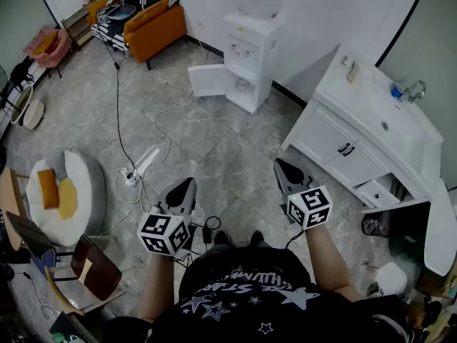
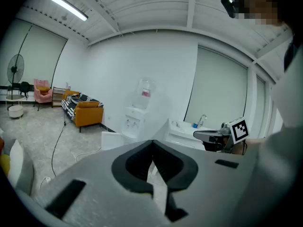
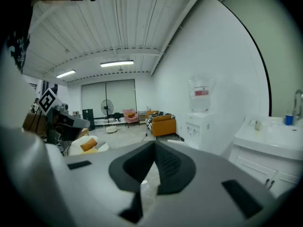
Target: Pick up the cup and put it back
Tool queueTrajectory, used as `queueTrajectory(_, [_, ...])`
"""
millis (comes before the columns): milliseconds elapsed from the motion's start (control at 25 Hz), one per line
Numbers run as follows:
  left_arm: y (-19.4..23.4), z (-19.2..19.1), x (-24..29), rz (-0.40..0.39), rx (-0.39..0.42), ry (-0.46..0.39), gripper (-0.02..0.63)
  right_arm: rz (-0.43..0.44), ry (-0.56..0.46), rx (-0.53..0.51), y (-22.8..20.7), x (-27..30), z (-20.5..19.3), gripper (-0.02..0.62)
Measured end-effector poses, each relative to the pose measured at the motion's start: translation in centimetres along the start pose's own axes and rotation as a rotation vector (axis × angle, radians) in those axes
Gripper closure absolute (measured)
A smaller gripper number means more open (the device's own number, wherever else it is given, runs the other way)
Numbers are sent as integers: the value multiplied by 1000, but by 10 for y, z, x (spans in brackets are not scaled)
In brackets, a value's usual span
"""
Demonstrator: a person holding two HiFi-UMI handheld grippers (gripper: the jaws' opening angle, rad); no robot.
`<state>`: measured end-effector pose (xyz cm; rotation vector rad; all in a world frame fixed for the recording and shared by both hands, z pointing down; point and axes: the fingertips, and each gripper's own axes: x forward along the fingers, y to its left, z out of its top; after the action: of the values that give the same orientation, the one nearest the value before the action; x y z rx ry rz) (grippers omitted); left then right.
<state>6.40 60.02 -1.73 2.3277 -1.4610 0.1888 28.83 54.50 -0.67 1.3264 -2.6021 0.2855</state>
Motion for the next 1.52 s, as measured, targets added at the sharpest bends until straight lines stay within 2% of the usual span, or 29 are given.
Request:
queueTrajectory(240, [16,4,-5,7,36,-1,597,-9,3,-9,12,6,3,590])
queueTrajectory(360, [23,2,-8,3,24,2,597,-15,0,-13,18,10,7,590])
queueTrajectory(520, [37,-19,-17,3,-13,39,597,-47,-2,-12,25,17,7,590])
queueTrajectory(640, [52,-27,-22,7,-16,56,597,-66,-22,21,27,25,7,589])
queueTrajectory(800, [71,-20,-23,-2,17,42,597,-101,-57,84,32,39,7,588])
queueTrajectory(840, [75,-18,-23,-7,21,40,597,-105,-61,100,34,43,7,564])
queueTrajectory(920, [81,-17,-22,-19,22,40,597,-102,-56,138,39,50,3,443])
queueTrajectory(1000, [83,-18,-19,-30,20,47,597,-99,-41,158,41,55,-2,366])
queueTrajectory(1200, [89,-23,0,-41,17,78,597,-129,-4,201,24,70,-20,227])
queueTrajectory(1320, [95,-21,12,-37,11,91,597,-137,17,232,9,84,-29,197])
queueTrajectory(1520, [121,-10,48,0,23,106,597,-136,45,266,-27,128,-42,192])
